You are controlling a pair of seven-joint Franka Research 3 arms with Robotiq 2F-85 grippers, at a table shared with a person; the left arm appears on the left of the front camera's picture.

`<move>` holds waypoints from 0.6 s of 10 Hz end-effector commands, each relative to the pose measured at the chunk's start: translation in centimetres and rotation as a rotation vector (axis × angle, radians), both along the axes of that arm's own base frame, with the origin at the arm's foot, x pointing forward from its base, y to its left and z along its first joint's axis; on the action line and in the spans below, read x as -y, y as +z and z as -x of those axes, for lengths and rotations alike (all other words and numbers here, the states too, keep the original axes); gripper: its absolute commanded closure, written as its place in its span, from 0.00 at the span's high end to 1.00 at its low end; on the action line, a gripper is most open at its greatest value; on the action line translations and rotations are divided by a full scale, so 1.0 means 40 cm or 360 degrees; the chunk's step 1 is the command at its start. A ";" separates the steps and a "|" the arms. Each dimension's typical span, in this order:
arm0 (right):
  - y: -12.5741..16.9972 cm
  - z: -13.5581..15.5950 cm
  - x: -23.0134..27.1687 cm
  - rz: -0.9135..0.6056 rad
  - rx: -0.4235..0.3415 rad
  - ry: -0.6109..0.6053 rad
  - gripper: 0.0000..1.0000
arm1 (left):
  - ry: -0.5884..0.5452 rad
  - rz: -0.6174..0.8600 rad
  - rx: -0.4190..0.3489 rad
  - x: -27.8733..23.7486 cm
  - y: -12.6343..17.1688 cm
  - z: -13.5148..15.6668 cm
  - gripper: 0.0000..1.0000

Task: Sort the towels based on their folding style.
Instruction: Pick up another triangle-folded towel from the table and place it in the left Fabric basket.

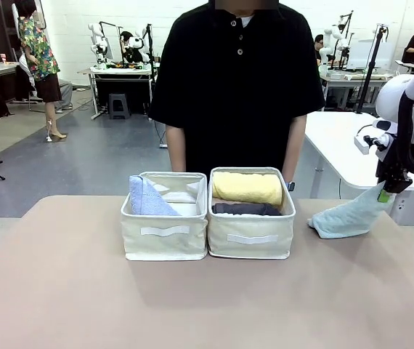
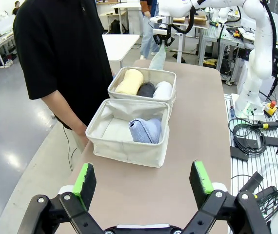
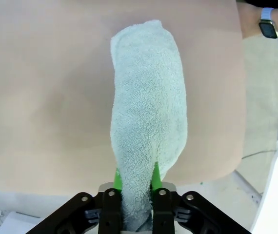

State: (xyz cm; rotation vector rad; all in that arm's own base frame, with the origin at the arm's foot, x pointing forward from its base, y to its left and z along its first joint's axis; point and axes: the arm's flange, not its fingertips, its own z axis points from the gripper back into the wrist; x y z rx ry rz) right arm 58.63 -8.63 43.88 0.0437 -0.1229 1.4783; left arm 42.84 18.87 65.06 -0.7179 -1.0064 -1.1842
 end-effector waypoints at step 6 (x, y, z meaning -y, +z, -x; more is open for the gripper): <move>0.484 0.234 -0.049 -0.0346 0.0248 -0.0100 0.00 | 0.0017 -0.0001 0.0007 0.004 0.002 0.005 1.00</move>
